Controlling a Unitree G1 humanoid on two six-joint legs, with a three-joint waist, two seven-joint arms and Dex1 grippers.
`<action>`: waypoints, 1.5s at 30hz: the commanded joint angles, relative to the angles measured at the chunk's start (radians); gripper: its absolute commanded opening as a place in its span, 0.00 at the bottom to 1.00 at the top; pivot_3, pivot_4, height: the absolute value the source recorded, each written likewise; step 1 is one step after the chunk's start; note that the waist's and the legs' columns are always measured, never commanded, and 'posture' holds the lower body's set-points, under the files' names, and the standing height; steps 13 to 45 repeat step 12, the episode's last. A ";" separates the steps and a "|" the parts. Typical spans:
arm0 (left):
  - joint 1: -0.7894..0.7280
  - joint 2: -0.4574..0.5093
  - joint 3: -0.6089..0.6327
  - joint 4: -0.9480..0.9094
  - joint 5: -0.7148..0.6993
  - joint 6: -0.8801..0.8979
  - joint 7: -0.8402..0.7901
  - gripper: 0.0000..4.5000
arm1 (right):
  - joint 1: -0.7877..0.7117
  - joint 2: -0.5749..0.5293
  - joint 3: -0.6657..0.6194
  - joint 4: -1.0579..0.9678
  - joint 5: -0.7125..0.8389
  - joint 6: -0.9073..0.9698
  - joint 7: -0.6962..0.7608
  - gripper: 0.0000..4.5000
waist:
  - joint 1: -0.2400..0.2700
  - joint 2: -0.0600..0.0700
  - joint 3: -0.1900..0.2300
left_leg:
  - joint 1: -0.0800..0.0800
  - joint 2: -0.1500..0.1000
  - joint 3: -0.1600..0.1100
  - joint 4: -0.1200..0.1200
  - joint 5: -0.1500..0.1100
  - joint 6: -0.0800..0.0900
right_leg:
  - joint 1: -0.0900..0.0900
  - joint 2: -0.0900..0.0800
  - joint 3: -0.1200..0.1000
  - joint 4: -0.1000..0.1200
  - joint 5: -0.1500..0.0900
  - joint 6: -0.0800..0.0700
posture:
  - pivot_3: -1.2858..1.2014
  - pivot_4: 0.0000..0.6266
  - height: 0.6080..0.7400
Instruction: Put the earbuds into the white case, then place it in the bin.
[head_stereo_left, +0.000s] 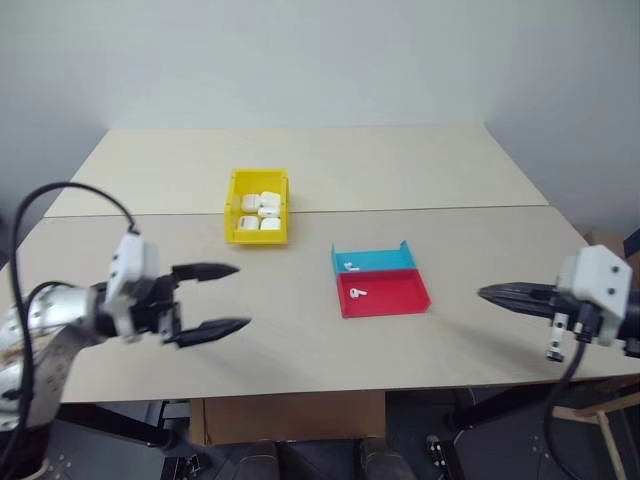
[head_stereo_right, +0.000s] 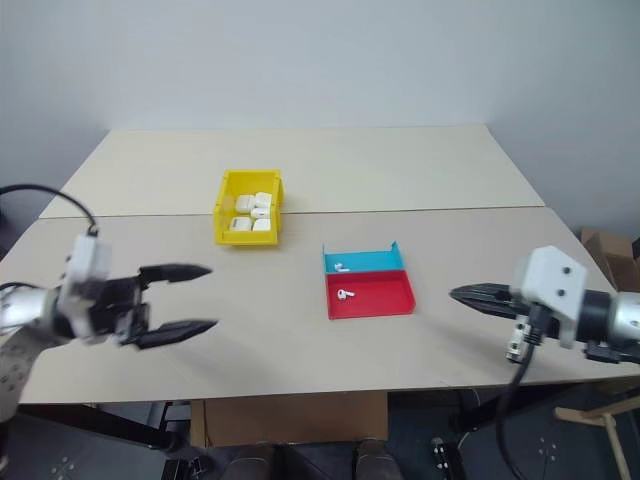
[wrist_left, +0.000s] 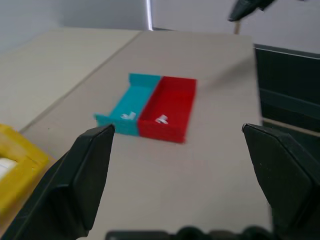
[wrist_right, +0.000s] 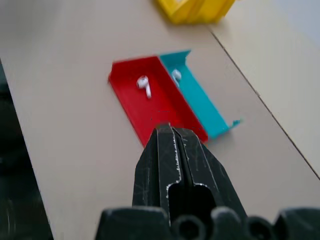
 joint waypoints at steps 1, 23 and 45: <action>0.099 0.054 0.138 -0.023 -0.027 -0.025 -0.083 0.99 | 0.041 -0.019 -0.126 0.046 -0.028 -0.085 0.068 0.00 | 0.000 0.000 0.000 | 0.000 0.000 0.000 0.000 0.000 0.000 | 0.000 0.000 0.000 0.000 0.000 0.000 | 0.52 0.24 1.00; 0.163 0.071 0.223 -0.078 -0.071 0.008 -0.014 0.99 | 0.029 -0.034 -0.108 0.109 -0.042 -0.114 0.093 0.00 | 0.002 0.000 0.000 | 0.000 0.001 0.001 -0.001 0.000 0.000 | -0.001 0.000 0.001 0.000 0.000 0.001 | 0.52 0.24 1.00; 0.163 0.071 0.223 -0.078 -0.071 0.008 -0.014 0.99 | 0.029 -0.034 -0.108 0.109 -0.042 -0.114 0.093 0.00 | 0.002 0.000 0.000 | 0.000 0.001 0.001 -0.001 0.000 0.000 | -0.001 0.000 0.001 0.000 0.000 0.001 | 0.52 0.24 1.00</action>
